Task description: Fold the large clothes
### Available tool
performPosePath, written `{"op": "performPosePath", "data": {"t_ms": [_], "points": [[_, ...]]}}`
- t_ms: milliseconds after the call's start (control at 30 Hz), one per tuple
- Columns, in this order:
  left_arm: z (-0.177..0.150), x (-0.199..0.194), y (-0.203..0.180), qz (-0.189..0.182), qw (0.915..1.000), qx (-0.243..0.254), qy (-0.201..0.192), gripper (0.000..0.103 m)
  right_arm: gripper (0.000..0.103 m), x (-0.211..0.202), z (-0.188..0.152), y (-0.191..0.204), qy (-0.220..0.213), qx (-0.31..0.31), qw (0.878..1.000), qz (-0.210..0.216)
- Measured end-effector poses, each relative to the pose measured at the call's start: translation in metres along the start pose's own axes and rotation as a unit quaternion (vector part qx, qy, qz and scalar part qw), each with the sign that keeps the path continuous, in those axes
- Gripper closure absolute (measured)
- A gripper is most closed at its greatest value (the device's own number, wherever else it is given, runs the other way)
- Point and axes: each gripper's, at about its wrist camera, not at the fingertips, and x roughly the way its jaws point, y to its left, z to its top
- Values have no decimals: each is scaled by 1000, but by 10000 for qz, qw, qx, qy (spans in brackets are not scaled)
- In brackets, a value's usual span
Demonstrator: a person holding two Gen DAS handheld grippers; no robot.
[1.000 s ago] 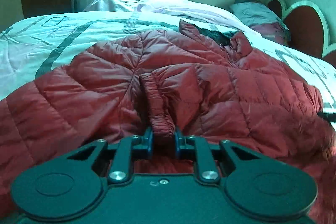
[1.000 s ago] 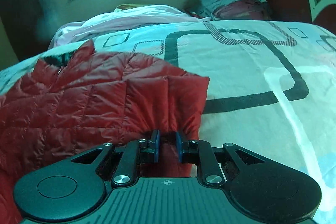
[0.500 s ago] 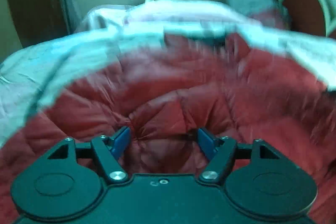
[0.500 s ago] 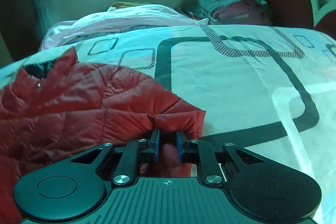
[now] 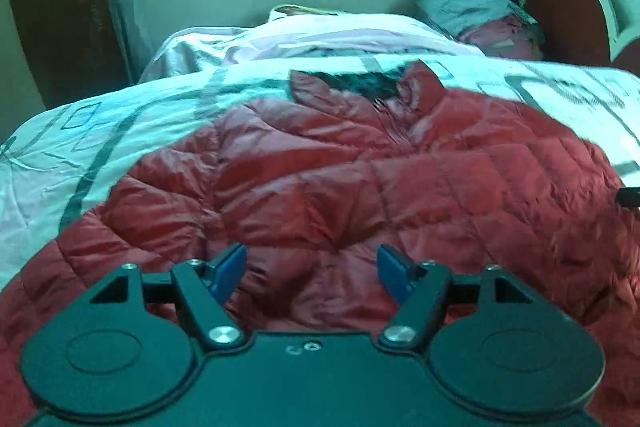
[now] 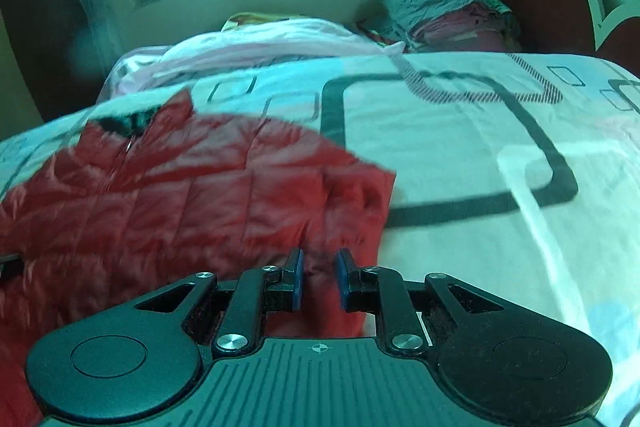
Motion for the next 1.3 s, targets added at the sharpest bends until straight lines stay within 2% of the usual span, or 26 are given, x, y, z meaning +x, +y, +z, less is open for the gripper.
{"op": "performPosePath", "data": {"t_ms": [33, 67, 100, 167, 233, 300, 333, 367, 400, 500, 533, 567, 600, 633, 733, 800, 833, 867, 900, 967, 1000, 1033, 1133, 1200, 1300], "points": [[-4, 6, -2, -38, 9999, 5, 134, 33, 83, 3, -4, 2, 52, -44, 10000, -9], [-8, 13, -2, -74, 9996, -25, 259, 32, 77, 7, -9, 4, 135, -76, 9999, 0], [-12, 17, -2, -96, 9995, -59, 290, 30, 77, 11, -14, 5, 163, -133, 9998, -8], [-14, 18, 1, -123, 9995, -127, 267, 29, 77, 15, -17, 7, 116, -219, 9997, -26], [-9, 13, 1, -72, 9995, -96, 299, 34, 77, 9, -13, 7, 114, -202, 9997, -37], [-8, -3, 2, -150, 9997, -155, 71, 35, 76, -10, -11, 4, -199, -96, 9998, 31], [-8, -11, 2, -214, 9995, -222, -15, 35, 57, -17, -12, 4, -250, -84, 9997, -18], [-9, -17, 1, -278, 9993, -252, -84, 35, 43, -23, -14, 4, -293, -70, 9995, -59], [-12, -22, -1, -309, 9991, -253, -161, 35, 35, -29, -17, 5, -379, -75, 9992, -52], [-19, -15, -5, -343, 9992, -220, -31, 35, 38, -34, -25, 12, -408, -171, 9990, 48], [-22, -8, -6, -339, 9992, -212, 90, 35, 52, -31, -28, 15, -369, -230, 9990, 43], [-25, -1, -7, -326, 9991, -187, 212, 34, 59, -24, -31, 16, -226, -243, 9994, 75], [-27, 2, -8, -323, 9990, -165, 245, 30, 61, -17, -34, 17, -47, -247, 9997, 77], [-28, 5, -8, -291, 9992, -125, 230, 29, 61, -7, -37, 18, 114, -299, 9995, 16], [-25, 6, -8, -287, 9992, -94, 277, 27, 61, -2, -39, 23, 89, -468, 9988, -101], [-25, 3, -5, -294, 9991, -150, 274, 26, 61, -7, -36, 21, 82, -344, 9993, -81], [-25, -2, -3, -271, 9992, -195, 221, 22, 61, -14, -35, 18, 1, -224, 9997, -43], [-27, -6, -1, -228, 9993, -234, 156, 13, 61, -21, -35, 16, -85, -147, 9999, -16], [-30, -12, 2, -173, 9994, -285, 62, 8, 61, -26, -36, 15, -126, -129, 9998, -29], [-35, -22, 8, -110, 9992, -387, -18, 4, 55, -34, -40, 13, -143, -106, 9998, -61], [-38, -26, 12, -20, 9990, -438, -14, 4, 38, -38, -42, 12, -157, -84, 9998, -58], [-42, -31, 18, 44, 9987, -508, -17, 4, 31, -42, -43, 12, -195, -79, 9997, -77], [-55, -47, 47, 211, 9952, -954, -56, 13, 31, -56, -48, 11, -372, -17, 9993, 32], [-68, -61, 74, 284, 9894, -1421, -99, 25, 31, -61, -50, 13, -373, -17, 9993, 85], [-94, -86, 116, 487, 9758, -2127, -148, 26, 31, -63, -53, 21, -313, -89, 9993, 160]]}}
